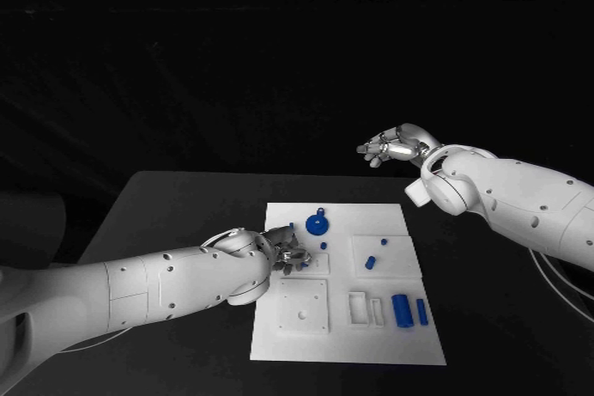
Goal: Assemble the parts on the task board
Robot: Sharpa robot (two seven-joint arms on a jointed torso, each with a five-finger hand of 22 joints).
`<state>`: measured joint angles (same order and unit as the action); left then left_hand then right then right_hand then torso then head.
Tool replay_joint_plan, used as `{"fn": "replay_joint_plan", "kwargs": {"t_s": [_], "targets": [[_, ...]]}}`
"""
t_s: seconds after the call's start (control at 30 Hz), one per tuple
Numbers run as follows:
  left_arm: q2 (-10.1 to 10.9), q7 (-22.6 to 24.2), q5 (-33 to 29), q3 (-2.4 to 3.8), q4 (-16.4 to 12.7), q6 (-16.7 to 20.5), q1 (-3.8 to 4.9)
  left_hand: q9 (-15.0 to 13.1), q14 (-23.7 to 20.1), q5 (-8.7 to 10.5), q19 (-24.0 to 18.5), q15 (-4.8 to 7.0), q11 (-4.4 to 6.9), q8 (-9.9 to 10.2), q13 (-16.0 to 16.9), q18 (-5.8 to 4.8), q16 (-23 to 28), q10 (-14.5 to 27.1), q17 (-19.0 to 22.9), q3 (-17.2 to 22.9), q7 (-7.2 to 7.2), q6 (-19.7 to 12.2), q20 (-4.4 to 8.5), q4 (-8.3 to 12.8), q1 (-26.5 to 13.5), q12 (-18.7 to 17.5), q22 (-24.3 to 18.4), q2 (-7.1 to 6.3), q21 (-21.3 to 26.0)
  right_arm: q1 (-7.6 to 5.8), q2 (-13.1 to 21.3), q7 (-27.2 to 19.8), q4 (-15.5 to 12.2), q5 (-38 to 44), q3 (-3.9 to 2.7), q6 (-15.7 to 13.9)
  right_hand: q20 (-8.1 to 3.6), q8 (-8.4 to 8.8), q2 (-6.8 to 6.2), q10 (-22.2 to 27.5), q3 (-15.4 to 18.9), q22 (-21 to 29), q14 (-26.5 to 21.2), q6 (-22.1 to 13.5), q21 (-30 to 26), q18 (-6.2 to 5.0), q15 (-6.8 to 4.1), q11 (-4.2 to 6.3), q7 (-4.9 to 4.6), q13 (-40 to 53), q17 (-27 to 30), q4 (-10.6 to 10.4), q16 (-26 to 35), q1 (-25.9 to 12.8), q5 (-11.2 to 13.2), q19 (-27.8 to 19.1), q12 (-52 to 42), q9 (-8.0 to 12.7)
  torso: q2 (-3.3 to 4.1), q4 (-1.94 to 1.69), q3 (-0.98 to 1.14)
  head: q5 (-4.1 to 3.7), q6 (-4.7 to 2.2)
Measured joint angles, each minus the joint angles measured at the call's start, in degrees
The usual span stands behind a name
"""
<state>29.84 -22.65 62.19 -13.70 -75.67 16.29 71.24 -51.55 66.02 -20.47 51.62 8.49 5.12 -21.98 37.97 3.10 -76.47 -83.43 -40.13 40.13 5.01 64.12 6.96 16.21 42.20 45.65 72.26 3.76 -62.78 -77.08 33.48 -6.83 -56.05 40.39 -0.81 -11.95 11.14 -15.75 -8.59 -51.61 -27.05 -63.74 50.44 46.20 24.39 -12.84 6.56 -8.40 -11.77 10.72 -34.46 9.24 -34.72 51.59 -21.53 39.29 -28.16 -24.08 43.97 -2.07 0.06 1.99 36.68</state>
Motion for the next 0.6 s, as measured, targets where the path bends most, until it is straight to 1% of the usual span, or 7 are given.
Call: {"fn": "replay_joint_plan", "kwargs": {"t_s": [0.47,0.6], "targets": [[-0.10,-0.17,-0.01,0.06,0.07,-0.47,0.03,-0.27,0.03,-0.31,0.00,0.03,0.00,-0.16,-0.01,0.00,-0.07,0.00,0.03,0.00,0.00,0.14,0.00,0.01,0.01,0.23,0.29,0.01,0.00,0.10,-0.01,0.05,0.09,0.02,0.00,0.16,0.00,0.00,0.00,0.00,0.00,0.01,0.00,0.00,0.00,0.00,0.00,0.00,0.00,-0.05,0.00,0.00,0.00,0.00,0.00,0.00,0.00,0.00,0.01,-0.01,-0.07,-0.16,-0.16],[-0.18,-0.19,-0.13,0.11,0.21,-1.09,0.11,-0.36,0.03,1.89,0.00,0.03,-0.22,-0.17,-0.46,0.00,-0.07,0.22,0.50,0.28,-0.01,0.16,0.00,-0.26,0.01,0.23,0.29,0.02,0.00,0.13,0.03,0.07,0.11,0.03,0.01,0.21,0.00,0.00,0.00,0.00,0.00,0.01,0.00,0.00,0.00,0.00,0.00,0.00,0.00,-0.11,0.00,0.00,0.00,0.00,0.00,0.00,0.00,-0.01,0.01,0.00,-0.08,-0.26,-0.23]]}}
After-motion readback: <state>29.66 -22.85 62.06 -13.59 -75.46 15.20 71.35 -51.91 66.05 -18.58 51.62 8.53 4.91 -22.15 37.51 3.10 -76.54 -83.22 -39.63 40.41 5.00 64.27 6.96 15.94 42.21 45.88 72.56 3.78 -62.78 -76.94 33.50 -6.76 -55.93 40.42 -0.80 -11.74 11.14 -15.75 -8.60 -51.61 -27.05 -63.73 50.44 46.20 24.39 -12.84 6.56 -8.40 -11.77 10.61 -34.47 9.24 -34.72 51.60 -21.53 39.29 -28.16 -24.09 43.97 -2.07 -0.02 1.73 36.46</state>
